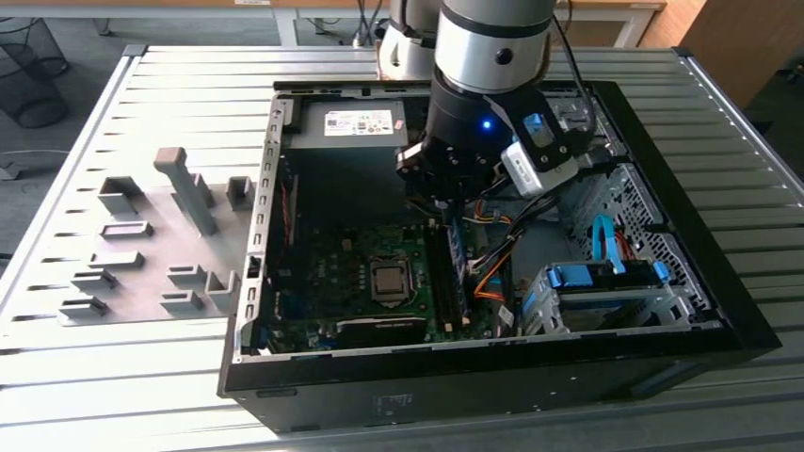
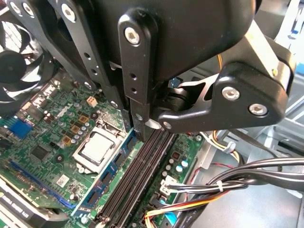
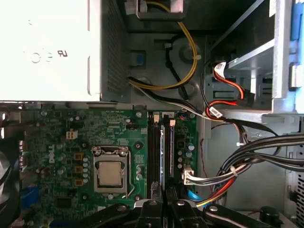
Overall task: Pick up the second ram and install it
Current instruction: 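Insert the second ram into the second slot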
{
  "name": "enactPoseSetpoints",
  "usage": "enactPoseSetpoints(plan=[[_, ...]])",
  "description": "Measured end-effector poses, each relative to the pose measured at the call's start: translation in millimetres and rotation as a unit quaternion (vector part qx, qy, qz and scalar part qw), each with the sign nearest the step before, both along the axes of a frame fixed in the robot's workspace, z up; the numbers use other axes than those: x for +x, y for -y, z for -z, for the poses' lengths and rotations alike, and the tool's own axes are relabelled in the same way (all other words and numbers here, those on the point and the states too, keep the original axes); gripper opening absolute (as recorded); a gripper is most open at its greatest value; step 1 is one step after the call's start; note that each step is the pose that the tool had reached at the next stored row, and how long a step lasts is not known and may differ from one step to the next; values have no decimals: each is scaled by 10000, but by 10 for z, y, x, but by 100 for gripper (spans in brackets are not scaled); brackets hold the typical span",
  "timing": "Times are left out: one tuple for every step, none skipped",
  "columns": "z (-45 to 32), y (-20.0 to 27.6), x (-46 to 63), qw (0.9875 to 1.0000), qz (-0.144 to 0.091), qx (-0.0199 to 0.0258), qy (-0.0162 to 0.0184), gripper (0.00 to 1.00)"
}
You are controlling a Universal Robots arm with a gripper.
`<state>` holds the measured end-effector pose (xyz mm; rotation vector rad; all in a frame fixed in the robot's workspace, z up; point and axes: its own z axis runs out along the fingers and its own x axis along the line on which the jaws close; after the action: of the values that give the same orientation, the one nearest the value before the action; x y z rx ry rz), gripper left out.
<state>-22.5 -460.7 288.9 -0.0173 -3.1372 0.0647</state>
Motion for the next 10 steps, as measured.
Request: enactPoseSetpoints(plan=[[19, 0, -1, 10000, 15, 0, 0, 14], [37, 0, -3, 10000, 37, 0, 0, 14], [55, 0, -6, 10000, 57, 0, 0, 14], [73, 0, -8, 10000, 73, 0, 0, 14], [91, 0, -8, 10000, 84, 0, 0, 14], [109, 0, -8, 10000, 89, 0, 0, 14], [129, 0, -9, 10000, 89, 1, 0, 14], [147, 4, -10, 10000, 90, 1, 0, 14], [163, 10, -10, 10000, 90, 3, -1, 14], [179, 12, -10, 10000, 88, 5, -1, 14]])
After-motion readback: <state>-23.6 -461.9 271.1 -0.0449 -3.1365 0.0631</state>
